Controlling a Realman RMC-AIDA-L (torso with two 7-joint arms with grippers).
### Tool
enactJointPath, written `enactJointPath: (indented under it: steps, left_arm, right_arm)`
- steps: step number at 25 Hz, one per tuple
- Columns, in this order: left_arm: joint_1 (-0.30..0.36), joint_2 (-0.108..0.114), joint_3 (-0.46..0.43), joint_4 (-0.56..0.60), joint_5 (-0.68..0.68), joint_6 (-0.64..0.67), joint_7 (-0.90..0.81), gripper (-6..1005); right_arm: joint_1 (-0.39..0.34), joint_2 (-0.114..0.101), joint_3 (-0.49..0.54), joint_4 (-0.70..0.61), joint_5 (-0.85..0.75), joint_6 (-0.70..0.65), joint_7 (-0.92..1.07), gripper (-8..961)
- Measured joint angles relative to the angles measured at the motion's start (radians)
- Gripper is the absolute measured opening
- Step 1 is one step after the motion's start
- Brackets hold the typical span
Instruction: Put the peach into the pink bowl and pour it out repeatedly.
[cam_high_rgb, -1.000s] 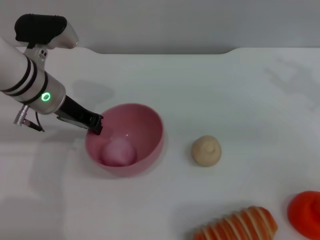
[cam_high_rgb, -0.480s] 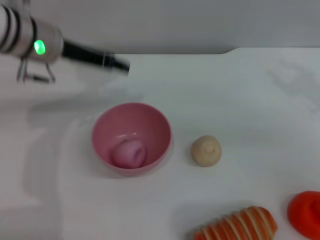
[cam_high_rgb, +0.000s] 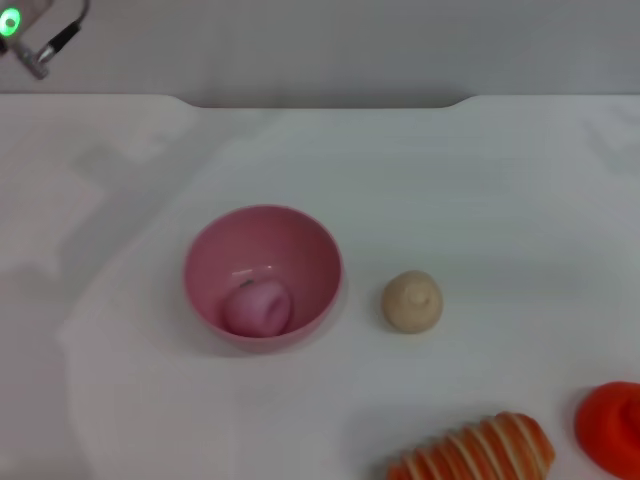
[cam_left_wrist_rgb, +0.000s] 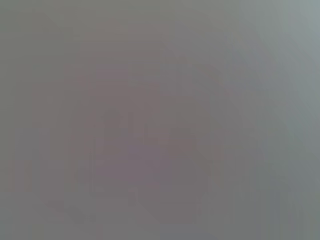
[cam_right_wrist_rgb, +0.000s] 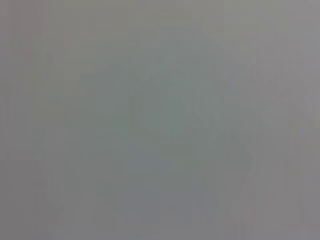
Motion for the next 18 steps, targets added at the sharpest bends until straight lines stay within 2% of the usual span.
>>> enactJointPath:
  steps: [2, 4, 5, 8, 10, 12, 14, 18]
  left_arm:
    - [0.011, -0.003, 0.037, -0.162, -0.330, 0.066, 0.330, 724]
    - [0.017, -0.006, 0.090, -0.299, -0.594, 0.157, 0.597, 787]
    - [0.019, -0.007, 0.121, -0.358, -0.700, 0.198, 0.712, 819]
    - [0.035, -0.007, 0.220, -0.487, -0.940, 0.258, 1.054, 819]
    - [0.048, -0.007, 0.270, -0.538, -1.031, 0.259, 1.178, 819]
    - [0.055, -0.007, 0.296, -0.563, -1.070, 0.259, 1.216, 819]
    - [0.092, -0.007, 0.343, -0.584, -1.116, 0.258, 1.227, 819]
    - [0.149, -0.001, 0.375, -0.565, -1.114, 0.262, 1.206, 819]
  right_arm:
    - [0.002, 0.009, 0.001, 0.076, 0.112, 0.040, -0.119, 528]
    - [0.007, 0.019, 0.003, 0.164, 0.259, 0.064, -0.263, 528]
    - [0.012, 0.023, 0.003, 0.211, 0.324, 0.068, -0.335, 528]
    - [0.046, 0.026, -0.001, 0.383, 0.559, 0.060, -0.628, 528]
    - [0.069, 0.027, -0.001, 0.464, 0.663, 0.045, -0.757, 528]
    - [0.083, 0.028, -0.001, 0.523, 0.742, 0.023, -0.825, 528]
    - [0.089, 0.028, -0.001, 0.549, 0.779, 0.006, -0.840, 528]
    - [0.094, 0.028, -0.004, 0.565, 0.788, -0.009, -0.842, 528]
